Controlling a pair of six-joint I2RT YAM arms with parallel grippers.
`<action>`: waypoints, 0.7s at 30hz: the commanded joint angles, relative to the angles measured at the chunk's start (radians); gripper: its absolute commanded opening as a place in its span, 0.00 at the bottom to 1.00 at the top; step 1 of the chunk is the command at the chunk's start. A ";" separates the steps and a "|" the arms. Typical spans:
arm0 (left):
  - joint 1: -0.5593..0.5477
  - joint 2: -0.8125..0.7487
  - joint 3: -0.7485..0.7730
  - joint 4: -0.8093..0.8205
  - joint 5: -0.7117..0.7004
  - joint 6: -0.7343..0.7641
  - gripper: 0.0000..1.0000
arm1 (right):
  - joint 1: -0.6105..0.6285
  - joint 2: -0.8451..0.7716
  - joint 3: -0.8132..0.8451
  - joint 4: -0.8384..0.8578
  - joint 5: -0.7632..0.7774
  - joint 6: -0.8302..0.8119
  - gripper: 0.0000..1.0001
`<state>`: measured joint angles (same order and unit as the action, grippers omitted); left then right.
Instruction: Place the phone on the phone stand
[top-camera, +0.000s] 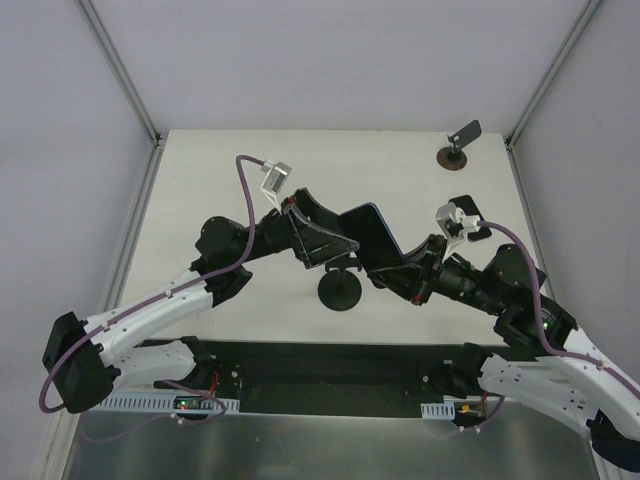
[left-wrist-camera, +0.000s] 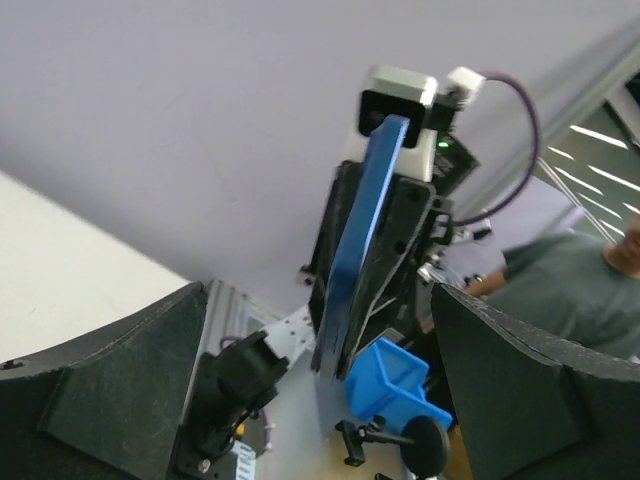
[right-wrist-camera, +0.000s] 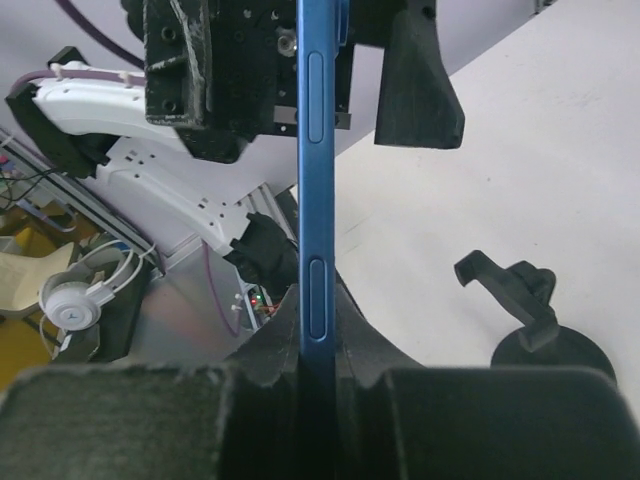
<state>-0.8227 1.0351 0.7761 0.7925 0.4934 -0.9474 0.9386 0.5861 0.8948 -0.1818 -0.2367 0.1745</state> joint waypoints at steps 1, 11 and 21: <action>0.005 0.097 0.107 0.393 0.191 -0.103 0.86 | -0.007 0.007 0.064 0.152 -0.099 0.051 0.00; -0.019 0.158 0.184 0.393 0.224 -0.078 0.39 | -0.018 0.017 0.024 0.177 -0.098 0.059 0.01; -0.036 0.146 0.221 0.258 0.217 -0.011 0.21 | -0.024 0.055 0.016 0.248 -0.098 0.069 0.00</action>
<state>-0.8387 1.2045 0.9463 1.0481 0.6800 -1.0016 0.9218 0.6247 0.8974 -0.0608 -0.3332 0.2272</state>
